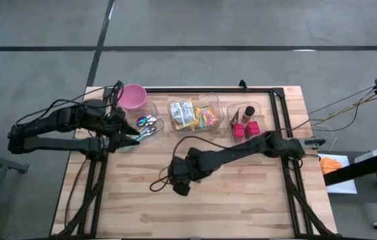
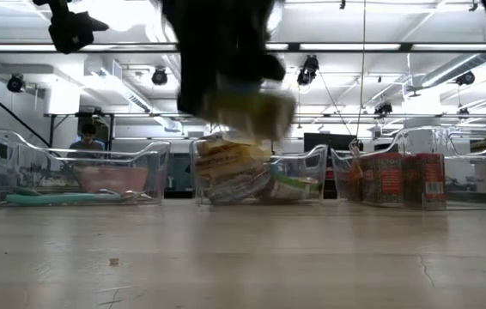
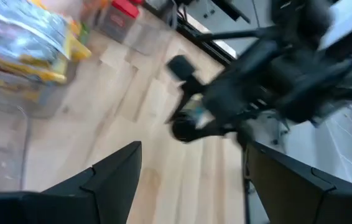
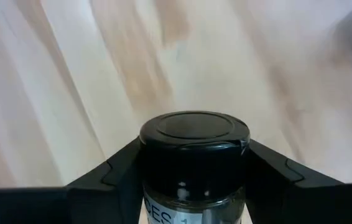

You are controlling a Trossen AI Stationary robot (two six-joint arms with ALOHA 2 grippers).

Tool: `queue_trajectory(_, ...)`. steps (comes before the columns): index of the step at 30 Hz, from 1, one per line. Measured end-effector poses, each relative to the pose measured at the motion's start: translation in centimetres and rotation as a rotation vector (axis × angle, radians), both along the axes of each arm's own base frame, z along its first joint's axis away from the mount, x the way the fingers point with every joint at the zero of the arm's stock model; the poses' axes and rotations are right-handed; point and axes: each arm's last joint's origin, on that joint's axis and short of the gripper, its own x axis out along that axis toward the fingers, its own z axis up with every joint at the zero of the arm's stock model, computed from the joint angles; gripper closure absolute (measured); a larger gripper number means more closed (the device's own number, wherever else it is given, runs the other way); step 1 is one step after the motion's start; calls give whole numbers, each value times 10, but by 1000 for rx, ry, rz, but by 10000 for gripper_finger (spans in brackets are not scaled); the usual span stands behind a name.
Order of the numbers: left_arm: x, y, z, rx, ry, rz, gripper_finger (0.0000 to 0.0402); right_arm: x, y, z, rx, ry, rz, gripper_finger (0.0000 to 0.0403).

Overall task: Pick & Place Food Item
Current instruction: Put the black seasoning bottle into the right transparent bin

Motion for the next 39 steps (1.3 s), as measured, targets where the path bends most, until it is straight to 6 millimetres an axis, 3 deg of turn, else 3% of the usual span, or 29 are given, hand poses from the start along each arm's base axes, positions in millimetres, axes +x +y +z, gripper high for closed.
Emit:
queue_trajectory(4,-2,1,7,43,-77,45,107,-16,6,50,-63,-189,-150,204)
queue_trajectory(9,3,2,25,74,-287,66,107,-50,17,114,-188,-471,-352,204)
queue_trajectory(15,20,5,30,92,-505,68,107,-91,18,170,-360,-724,-501,204)
queue_trajectory(19,43,6,20,20,-581,54,107,-104,14,188,-440,-780,-524,204)
queue_trajectory(26,99,-9,-3,-68,-615,-37,107,-109,11,195,-497,-792,-528,204)
queue_trajectory(33,147,-22,3,19,-685,-100,107,-127,7,214,-430,-833,-534,204)
queue_trajectory(39,171,-23,10,10,-676,-135,107,-145,3,235,-266,-815,-375,204)
